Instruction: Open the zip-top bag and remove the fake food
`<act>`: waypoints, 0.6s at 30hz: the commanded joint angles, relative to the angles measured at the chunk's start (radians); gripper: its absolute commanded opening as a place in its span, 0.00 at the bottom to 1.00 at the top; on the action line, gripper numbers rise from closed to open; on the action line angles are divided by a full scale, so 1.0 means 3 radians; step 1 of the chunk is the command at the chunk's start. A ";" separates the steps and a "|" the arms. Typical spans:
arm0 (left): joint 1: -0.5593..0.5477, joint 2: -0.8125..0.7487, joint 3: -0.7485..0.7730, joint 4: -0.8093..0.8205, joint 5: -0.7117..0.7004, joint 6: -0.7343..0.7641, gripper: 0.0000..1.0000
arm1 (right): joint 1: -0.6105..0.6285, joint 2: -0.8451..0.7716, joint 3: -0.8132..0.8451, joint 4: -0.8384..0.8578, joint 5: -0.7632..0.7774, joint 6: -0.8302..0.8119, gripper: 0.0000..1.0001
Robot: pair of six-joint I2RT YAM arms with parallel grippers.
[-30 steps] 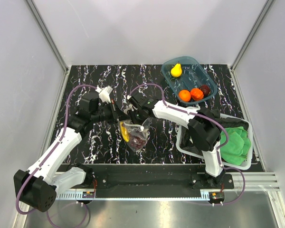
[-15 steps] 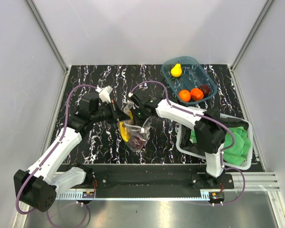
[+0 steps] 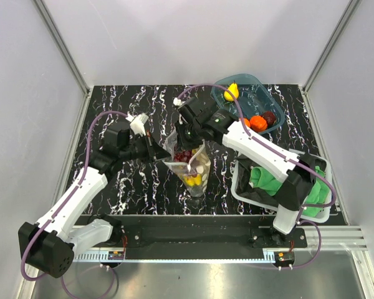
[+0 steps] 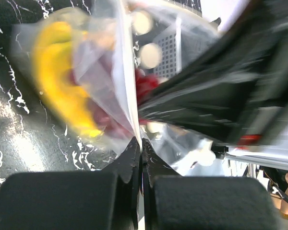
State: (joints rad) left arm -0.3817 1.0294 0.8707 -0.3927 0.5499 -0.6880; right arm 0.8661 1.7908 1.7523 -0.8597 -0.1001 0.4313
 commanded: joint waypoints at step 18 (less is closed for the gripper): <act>-0.0016 0.0025 -0.0029 0.0061 0.0074 0.0135 0.00 | -0.0003 0.0253 0.2758 -0.0908 0.0957 -0.0465 0.09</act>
State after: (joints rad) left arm -0.3824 1.0389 0.8570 -0.3988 0.5514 -0.6720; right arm 0.8661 1.8488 2.4104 -1.0634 0.0536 0.3832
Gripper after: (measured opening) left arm 0.012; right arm 0.153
